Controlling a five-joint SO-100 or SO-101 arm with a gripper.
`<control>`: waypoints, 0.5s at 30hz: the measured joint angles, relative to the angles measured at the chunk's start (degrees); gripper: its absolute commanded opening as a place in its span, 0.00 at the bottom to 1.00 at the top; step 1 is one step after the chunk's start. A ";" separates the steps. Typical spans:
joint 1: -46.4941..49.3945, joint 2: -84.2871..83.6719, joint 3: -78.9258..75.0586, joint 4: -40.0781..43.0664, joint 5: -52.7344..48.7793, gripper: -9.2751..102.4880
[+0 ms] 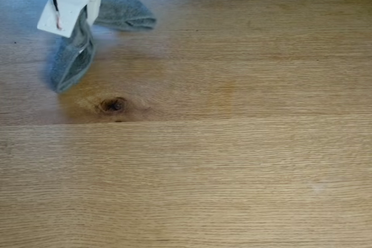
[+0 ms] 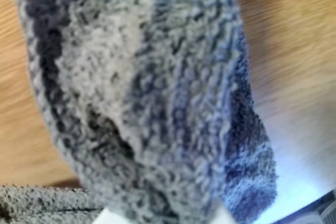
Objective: Clean the area in front of the robot
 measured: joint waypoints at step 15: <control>1.93 -1.76 16.08 -26.54 -0.70 0.22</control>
